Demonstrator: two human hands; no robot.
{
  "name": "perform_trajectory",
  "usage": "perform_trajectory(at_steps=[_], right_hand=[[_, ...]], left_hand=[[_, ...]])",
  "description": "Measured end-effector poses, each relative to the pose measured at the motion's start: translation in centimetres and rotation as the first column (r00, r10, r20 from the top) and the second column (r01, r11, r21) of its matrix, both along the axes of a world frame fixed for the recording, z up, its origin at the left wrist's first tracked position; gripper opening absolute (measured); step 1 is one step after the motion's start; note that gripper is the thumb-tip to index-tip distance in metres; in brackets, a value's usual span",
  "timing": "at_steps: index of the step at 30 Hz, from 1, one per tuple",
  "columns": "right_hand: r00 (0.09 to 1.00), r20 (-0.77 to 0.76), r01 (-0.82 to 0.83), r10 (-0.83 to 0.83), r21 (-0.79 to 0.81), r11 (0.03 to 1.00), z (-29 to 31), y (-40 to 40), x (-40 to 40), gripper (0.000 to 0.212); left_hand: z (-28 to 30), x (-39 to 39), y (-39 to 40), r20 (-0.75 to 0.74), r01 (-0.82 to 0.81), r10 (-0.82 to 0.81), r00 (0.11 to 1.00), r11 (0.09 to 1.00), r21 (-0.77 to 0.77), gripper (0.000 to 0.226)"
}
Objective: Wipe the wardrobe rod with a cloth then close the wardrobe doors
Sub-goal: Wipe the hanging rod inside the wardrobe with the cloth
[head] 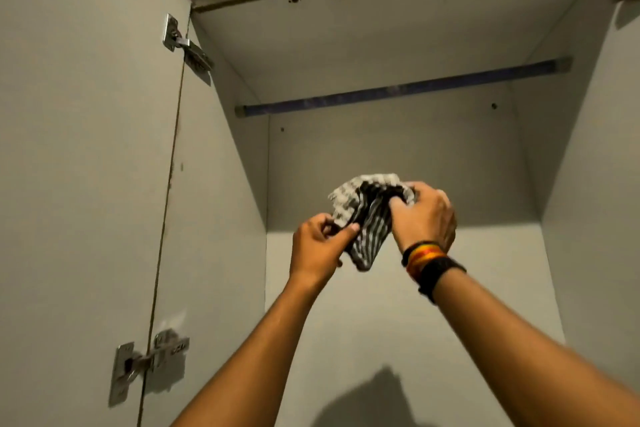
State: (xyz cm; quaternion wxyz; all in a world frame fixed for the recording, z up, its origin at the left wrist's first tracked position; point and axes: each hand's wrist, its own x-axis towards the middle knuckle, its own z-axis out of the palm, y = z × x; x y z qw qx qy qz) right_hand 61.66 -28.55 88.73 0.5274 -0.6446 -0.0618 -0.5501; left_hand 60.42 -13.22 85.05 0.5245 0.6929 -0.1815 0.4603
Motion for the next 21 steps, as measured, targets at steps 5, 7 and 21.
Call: perform_trajectory(at_steps=[5,7,21], right_hand=[[0.999,0.046,-0.012,0.009,0.080,0.997,9.1,1.4,0.6,0.021],[0.999,0.051,-0.005,-0.002,0.125,0.992,11.5,1.9,0.8,0.018],[0.905,0.284,0.349,-0.318,-0.065,0.935,22.7,4.1,3.5,0.037]], left_hand=[[8.2,1.8,1.2,0.089,-0.014,0.006,0.996,0.996,0.088,0.026],[10.2,2.1,1.7,0.157,-0.146,0.117,0.981,0.972,0.186,0.030],[20.5,7.8,7.1,0.395,-0.801,0.699,0.597,0.493,0.339,0.086]])
